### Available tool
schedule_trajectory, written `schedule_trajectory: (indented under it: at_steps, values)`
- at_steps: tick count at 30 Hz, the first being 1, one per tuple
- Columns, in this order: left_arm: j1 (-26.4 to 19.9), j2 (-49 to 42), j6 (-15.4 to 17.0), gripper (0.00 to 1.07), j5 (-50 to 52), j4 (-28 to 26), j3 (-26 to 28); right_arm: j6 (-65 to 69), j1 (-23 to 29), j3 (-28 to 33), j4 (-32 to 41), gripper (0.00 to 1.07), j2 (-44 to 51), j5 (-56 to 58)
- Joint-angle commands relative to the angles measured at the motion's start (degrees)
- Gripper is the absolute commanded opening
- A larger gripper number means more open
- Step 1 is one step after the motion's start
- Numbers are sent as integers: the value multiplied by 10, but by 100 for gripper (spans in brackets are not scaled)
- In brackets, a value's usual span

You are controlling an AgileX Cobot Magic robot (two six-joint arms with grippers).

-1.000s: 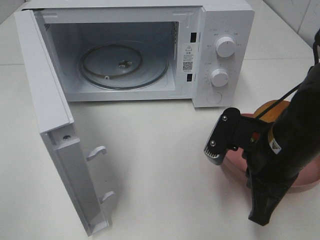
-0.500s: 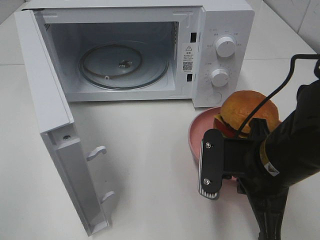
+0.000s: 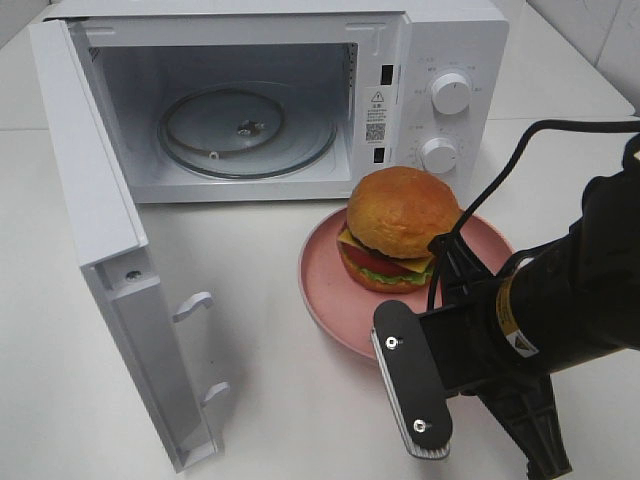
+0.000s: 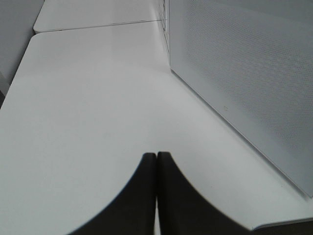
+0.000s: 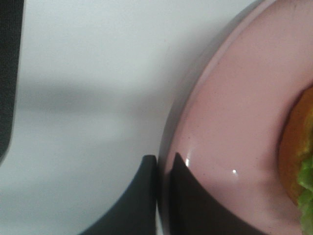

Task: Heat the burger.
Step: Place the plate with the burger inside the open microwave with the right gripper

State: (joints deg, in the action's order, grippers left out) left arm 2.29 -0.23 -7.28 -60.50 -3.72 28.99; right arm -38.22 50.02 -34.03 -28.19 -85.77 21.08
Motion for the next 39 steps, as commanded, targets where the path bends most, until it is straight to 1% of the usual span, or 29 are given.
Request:
schedule_trajectory:
  at_steps: [1,6,14,24,28,30,38,39]
  values:
    - [-1,-12,-1,0,8,-4,-1,-72,1,-2,-19,0,7,-54]
    - [-1,-12,-1,0,8,-4,-1,-97,1,-6,-17,0,3,-92]
    - [-1,-12,-1,0,8,-4,-1,-119,-1,-22,-17,0,2,-120]
    - [-1,-12,-1,0,8,-4,-1,-138,-1,-23,-17,0,2,-121]
    - [-1,-12,-1,0,8,-4,-1,-138,-1,-35,-17,0,-6,-114]
    - [-1,-12,-1,0,8,-4,-1,-138,-1,-64,-17,0,-31,-103]
    - [-1,-12,-1,0,8,-4,-1,-163,-1,-105,-13,0,-67,-105]
    - [-1,-12,-1,0,8,-4,-1,-182,-1,-119,4,0,-76,-105]
